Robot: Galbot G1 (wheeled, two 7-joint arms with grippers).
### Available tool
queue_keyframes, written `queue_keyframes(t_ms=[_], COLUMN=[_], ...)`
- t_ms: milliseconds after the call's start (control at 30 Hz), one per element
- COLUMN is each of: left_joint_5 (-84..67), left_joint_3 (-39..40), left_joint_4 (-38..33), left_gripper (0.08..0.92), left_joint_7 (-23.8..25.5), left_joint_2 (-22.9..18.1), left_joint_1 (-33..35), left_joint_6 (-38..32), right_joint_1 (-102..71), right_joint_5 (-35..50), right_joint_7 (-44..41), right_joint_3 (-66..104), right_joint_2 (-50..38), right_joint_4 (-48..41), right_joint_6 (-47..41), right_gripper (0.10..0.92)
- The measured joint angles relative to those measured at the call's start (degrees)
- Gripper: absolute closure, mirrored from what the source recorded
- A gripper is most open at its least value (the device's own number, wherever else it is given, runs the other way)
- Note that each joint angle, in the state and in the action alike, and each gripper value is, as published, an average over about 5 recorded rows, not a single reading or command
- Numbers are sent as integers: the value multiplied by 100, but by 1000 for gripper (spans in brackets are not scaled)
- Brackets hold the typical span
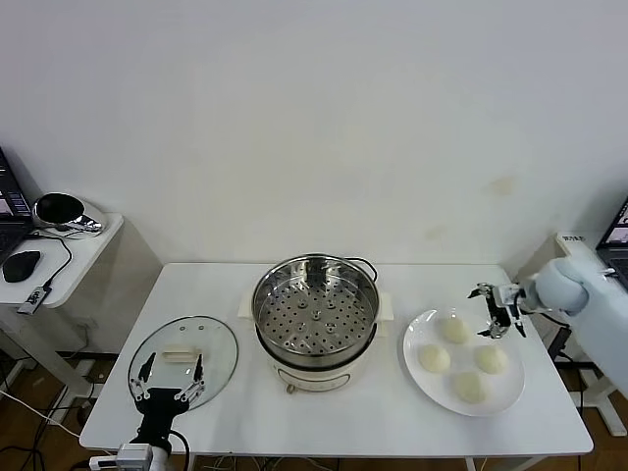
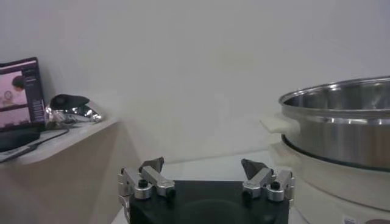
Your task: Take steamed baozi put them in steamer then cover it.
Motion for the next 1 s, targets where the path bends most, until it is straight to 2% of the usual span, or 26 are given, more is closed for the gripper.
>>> queue_keyframes(t_ms=[600, 833, 1000], left_joint_5=[26, 28, 29], left_joint_3=[-95, -113, -116], left_joint_4=[42, 81, 88], left_gripper=[177, 177, 177], left_joint_7=[15, 15, 15], left_joint_2=[51, 60, 58], left_joint_1=[26, 9, 11], left_joint_6=[-97, -107, -112], right_joint_1=[352, 398, 413], right_joint_5=[-77, -150, -161], right_joint_7=[141, 113, 107], right_joint_3=[-463, -546, -568], right_joint_2=[807, 946, 991], right_joint_4=[-1013, -1181, -1241], right_joint_6=[-209, -279, -300], right_gripper=[209, 279, 361])
